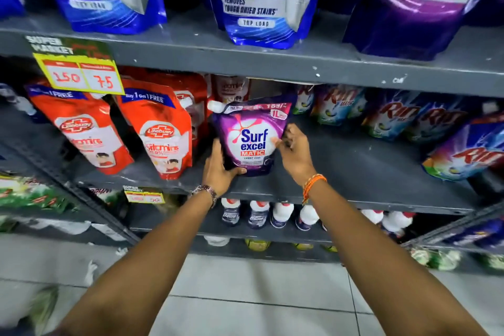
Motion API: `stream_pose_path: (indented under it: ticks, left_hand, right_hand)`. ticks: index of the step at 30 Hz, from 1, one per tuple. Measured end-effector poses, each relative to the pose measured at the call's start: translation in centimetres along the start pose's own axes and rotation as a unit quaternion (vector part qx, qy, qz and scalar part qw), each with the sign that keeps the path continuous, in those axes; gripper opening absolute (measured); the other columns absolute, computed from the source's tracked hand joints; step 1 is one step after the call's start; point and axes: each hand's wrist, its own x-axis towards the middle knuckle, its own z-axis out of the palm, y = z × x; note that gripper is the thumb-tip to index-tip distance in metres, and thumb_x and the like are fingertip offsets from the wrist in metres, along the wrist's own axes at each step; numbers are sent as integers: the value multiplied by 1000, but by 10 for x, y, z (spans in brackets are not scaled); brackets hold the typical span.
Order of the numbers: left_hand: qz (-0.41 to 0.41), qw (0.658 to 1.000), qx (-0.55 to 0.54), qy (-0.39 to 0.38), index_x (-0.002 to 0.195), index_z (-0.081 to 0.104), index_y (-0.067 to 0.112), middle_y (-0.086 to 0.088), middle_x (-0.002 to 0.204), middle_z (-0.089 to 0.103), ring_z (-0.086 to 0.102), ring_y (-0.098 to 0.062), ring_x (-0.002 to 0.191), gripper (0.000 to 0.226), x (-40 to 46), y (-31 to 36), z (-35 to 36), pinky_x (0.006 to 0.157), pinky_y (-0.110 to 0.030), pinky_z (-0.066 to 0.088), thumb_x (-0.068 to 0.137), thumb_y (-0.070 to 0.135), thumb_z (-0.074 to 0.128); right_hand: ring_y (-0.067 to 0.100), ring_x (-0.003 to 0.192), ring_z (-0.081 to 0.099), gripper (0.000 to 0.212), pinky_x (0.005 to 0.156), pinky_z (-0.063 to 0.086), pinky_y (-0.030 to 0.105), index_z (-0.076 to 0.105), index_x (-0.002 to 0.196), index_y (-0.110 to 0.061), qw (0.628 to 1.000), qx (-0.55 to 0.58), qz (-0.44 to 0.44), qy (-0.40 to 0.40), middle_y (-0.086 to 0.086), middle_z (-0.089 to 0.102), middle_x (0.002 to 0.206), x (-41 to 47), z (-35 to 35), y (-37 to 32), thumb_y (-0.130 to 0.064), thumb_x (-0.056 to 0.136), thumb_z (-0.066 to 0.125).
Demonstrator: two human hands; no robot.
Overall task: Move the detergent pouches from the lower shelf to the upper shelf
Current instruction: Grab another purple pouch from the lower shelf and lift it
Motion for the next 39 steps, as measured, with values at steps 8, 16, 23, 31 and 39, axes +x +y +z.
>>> stream_pose_path:
  ticks: [8, 16, 23, 31, 39]
  left_hand:
    - [14, 997, -67, -32, 123, 41, 51, 29, 110, 70, 65, 13, 104, 87, -105, 35, 13, 83, -16, 58, 57, 33, 93]
    - [57, 993, -91, -50, 125, 50, 35, 9, 117, 73, 71, -17, 107, 85, -206, 127, 43, 84, -44, 61, 54, 36, 97]
    - [158, 979, -108, -66, 123, 51, 41, 18, 110, 75, 71, -2, 103, 84, -227, 253, 67, 84, -24, 59, 52, 40, 97]
    - [259, 963, -65, -30, 140, 36, 42, 28, 120, 67, 63, 12, 107, 112, -166, 401, 68, 87, -8, 50, 45, 53, 93]
    - [266, 963, 31, -15, 146, 31, 20, -1, 141, 58, 56, -23, 130, 110, -93, 479, 91, 105, -35, 47, 57, 35, 94]
  right_hand:
    - [-2, 92, 71, 18, 82, 58, 19, 60, 111, -8, 998, 59, -7, -25, -10, 71, 101, -91, -56, -8, 1, 95, 63]
    - [6, 95, 75, 20, 74, 59, 19, 66, 104, -23, 993, 105, -49, 9, -8, 79, 101, -188, -169, -41, -5, 96, 65]
    - [7, 91, 76, 18, 72, 60, 21, 68, 101, -29, 983, 50, -159, 74, -8, 79, 101, -205, -282, -125, -12, 95, 67]
    - [22, 92, 77, 14, 80, 63, 40, 71, 102, -12, 967, 62, -213, 122, 5, 80, 95, -132, -381, -234, -3, 91, 70]
    - [42, 99, 72, 7, 87, 61, 55, 68, 89, -10, 967, 59, -187, 160, 22, 76, 97, -50, -418, -262, -4, 91, 71]
